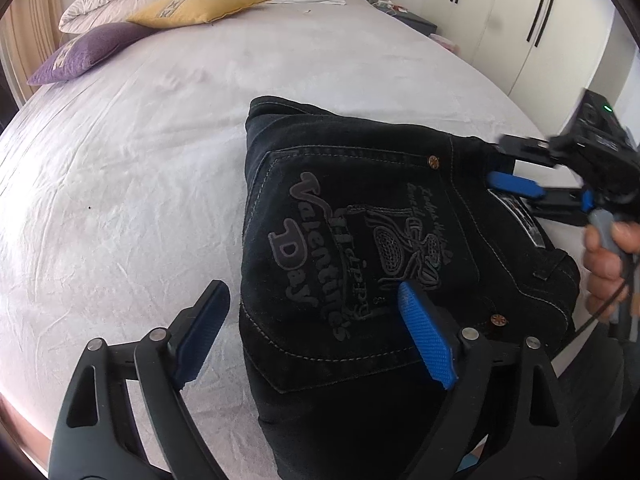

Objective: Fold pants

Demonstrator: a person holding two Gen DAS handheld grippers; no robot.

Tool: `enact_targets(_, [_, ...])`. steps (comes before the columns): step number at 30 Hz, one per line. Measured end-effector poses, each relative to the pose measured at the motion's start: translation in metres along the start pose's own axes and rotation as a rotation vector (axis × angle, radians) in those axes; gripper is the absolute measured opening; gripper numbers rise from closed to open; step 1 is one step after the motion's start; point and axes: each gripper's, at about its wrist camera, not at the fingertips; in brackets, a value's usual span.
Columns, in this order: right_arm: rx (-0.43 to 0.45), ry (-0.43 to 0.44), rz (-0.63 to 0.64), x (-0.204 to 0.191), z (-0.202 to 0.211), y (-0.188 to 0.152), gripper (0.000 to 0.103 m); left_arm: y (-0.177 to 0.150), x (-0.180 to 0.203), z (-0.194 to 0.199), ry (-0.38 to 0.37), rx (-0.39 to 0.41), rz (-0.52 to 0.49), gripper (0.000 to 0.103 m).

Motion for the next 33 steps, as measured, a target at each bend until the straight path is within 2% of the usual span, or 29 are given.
enact_targets(1, [0.021,-0.012,-0.008,-0.002,0.011,-0.005,0.064,0.0,0.0,0.0,0.003,0.002,0.0,0.086])
enact_targets(6, [0.018,0.136,0.073,-0.039,0.053,-0.048,0.073,-0.001,0.008,0.01,0.023,0.025,-0.02,0.086])
enact_targets(9, [-0.026,0.178,0.112,-0.055,0.047,-0.081,0.081,-0.007,0.015,0.014,0.025,0.035,-0.042,0.086])
enact_targets(10, [-0.06,0.15,0.111,-0.05,0.036,-0.093,0.082,-0.011,0.016,0.012,0.028,0.029,-0.041,0.086])
enact_targets(11, [-0.075,0.126,0.096,-0.043,0.024,-0.098,0.081,-0.014,0.016,0.011,0.024,0.027,-0.035,0.086])
enact_targets(12, [-0.081,0.129,0.065,-0.031,0.016,-0.105,0.074,-0.017,0.014,0.01,0.017,0.023,-0.027,0.086])
enact_targets(13, [-0.048,0.148,0.056,-0.022,0.016,-0.111,0.063,-0.021,0.012,0.01,0.015,0.023,-0.022,0.086])
enact_targets(15, [-0.031,0.159,0.054,-0.014,0.021,-0.115,0.058,-0.026,0.011,0.012,0.014,0.036,-0.021,0.086])
enact_targets(18, [-0.046,0.133,0.09,-0.021,0.024,-0.116,0.058,-0.031,0.011,0.019,-0.002,0.058,-0.014,0.086])
enact_targets(20, [-0.056,0.101,0.113,-0.028,0.031,-0.117,0.062,-0.034,0.012,0.032,-0.024,0.083,-0.014,0.086])
enact_targets(23, [-0.004,0.18,0.14,-0.044,0.056,-0.11,0.073,-0.038,0.016,0.044,-0.018,0.116,-0.038,0.086])
enact_targets(24, [0.026,0.194,0.16,-0.053,0.06,-0.105,0.08,-0.039,0.015,0.043,-0.017,0.112,-0.039,0.086])
enact_targets(25, [0.039,0.193,0.169,-0.058,0.06,-0.101,0.086,-0.042,0.015,0.04,-0.013,0.099,-0.036,0.086])
enact_targets(26, [0.036,0.176,0.164,-0.057,0.058,-0.099,0.087,-0.044,0.012,0.035,-0.015,0.085,-0.026,0.086])
enact_targets(29, [-0.019,0.065,0.092,-0.027,0.027,-0.1,0.087,-0.05,0.004,0.027,-0.044,0.067,0.01,0.087])
enact_targets(30, [-0.031,0.066,0.064,-0.016,0.019,-0.103,0.079,-0.051,0.001,0.026,-0.064,0.067,0.022,0.087])
enact_targets(31, [-0.006,0.08,0.054,-0.008,0.021,-0.106,0.071,-0.052,-0.001,0.028,-0.074,0.063,0.03,0.087])
enact_targets(33, [0.003,0.086,0.062,-0.006,0.028,-0.108,0.071,-0.049,-0.005,0.033,-0.075,0.062,0.023,0.087])
Point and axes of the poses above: each gripper's, at about its wrist camera, not at the fingertips, and z roughly against the way its jaws point, x to its right, y to its top, and after that the axes turned 13 degrees about -y, right-handed
